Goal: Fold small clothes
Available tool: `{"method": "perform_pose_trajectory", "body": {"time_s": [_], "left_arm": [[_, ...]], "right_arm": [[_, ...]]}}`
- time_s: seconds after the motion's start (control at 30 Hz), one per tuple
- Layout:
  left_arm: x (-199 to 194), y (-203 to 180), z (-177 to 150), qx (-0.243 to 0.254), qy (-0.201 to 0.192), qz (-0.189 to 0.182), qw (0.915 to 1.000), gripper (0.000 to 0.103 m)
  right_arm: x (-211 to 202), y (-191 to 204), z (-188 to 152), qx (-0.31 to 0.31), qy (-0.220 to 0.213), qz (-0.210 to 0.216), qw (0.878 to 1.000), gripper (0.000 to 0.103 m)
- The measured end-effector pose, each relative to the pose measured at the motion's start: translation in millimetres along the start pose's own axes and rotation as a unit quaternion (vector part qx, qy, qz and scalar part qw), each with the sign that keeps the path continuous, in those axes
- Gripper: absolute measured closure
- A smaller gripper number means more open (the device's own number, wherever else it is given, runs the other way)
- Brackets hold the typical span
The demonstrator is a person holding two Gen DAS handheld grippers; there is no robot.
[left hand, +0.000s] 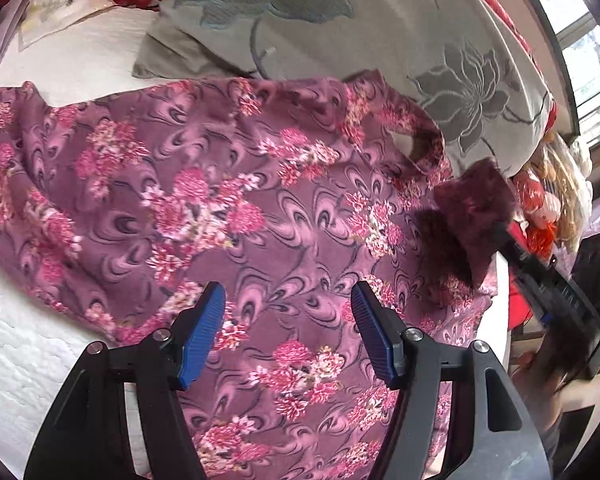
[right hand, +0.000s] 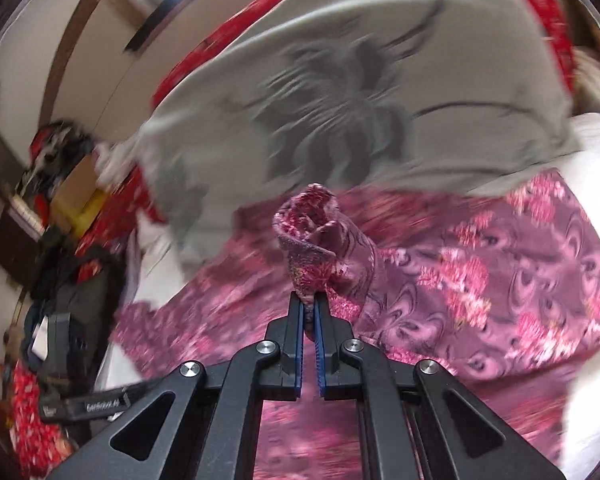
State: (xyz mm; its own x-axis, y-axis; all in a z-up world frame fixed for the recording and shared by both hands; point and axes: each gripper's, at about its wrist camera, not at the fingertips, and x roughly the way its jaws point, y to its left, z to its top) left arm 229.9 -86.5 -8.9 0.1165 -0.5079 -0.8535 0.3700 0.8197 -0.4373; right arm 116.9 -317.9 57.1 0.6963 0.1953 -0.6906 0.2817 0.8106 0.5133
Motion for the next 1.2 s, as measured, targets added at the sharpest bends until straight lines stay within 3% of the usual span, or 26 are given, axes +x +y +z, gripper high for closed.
{"method": "perform_pose_trajectory", "body": {"time_s": [0.17, 0.33, 0.43, 0.53, 0.67, 0.77, 0.8, 0.83, 0.87, 0.9, 0.97, 1.03, 1.13, 1.2], "left_arm": [[-2, 3, -4, -0.005, 0.000, -0.010, 0.9999, 0.039], [3, -1, -11, -0.009, 0.012, -0.027, 0.9995, 0.039], [12, -9, -15, -0.009, 0.027, -0.041, 0.9987, 0.039], [28, -20, -17, -0.017, 0.049, -0.058, 0.9970, 0.039], [56, -38, -17, -0.039, 0.079, -0.068, 0.9938, 0.039], [60, -52, -14, -0.043, 0.056, -0.049, 0.9963, 0.033], [56, -57, -12, -0.043, 0.037, -0.041, 0.9975, 0.037], [54, -60, -11, -0.044, 0.025, -0.036, 0.9981, 0.048], [51, -62, -10, -0.042, 0.016, -0.034, 0.9984, 0.081], [48, -66, -8, -0.035, 0.012, -0.030, 0.9989, 0.099], [37, -67, -6, -0.034, -0.009, -0.022, 0.9991, 0.099], [18, -66, -5, -0.028, -0.039, -0.015, 0.9987, 0.099], [-10, -61, -3, -0.021, -0.090, 0.021, 0.9955, 0.099], [-17, -53, -1, -0.024, -0.095, 0.037, 0.9945, 0.099]], "right_arm": [[39, 40, -29, -0.010, 0.042, 0.039, 0.998, 0.097], [77, 40, -61, 0.003, 0.120, 0.023, 0.992, 0.082], [57, 32, -68, 0.004, 0.103, 0.033, 0.994, 0.083], [17, 4, -71, -0.002, 0.067, -0.008, 0.998, 0.060], [-16, -35, -88, -0.015, 0.061, -0.091, 0.994, 0.056], [-19, -60, -105, -0.004, 0.085, -0.124, 0.989, 0.052], [-22, -67, -110, 0.000, 0.082, -0.115, 0.990, 0.052], [-29, -72, -115, 0.000, 0.065, -0.104, 0.992, 0.051], [-29, -72, -116, 0.001, 0.062, -0.099, 0.993, 0.044], [-28, -70, -117, 0.003, 0.062, -0.092, 0.994, 0.038], [-22, -64, -117, 0.002, 0.061, -0.073, 0.996, 0.011], [-15, -60, -118, -0.005, 0.066, -0.076, 0.995, 0.000], [-2, -44, -120, -0.032, 0.086, -0.136, 0.986, 0.000], [8, -32, -122, -0.069, 0.111, -0.175, 0.976, 0.000]]}}
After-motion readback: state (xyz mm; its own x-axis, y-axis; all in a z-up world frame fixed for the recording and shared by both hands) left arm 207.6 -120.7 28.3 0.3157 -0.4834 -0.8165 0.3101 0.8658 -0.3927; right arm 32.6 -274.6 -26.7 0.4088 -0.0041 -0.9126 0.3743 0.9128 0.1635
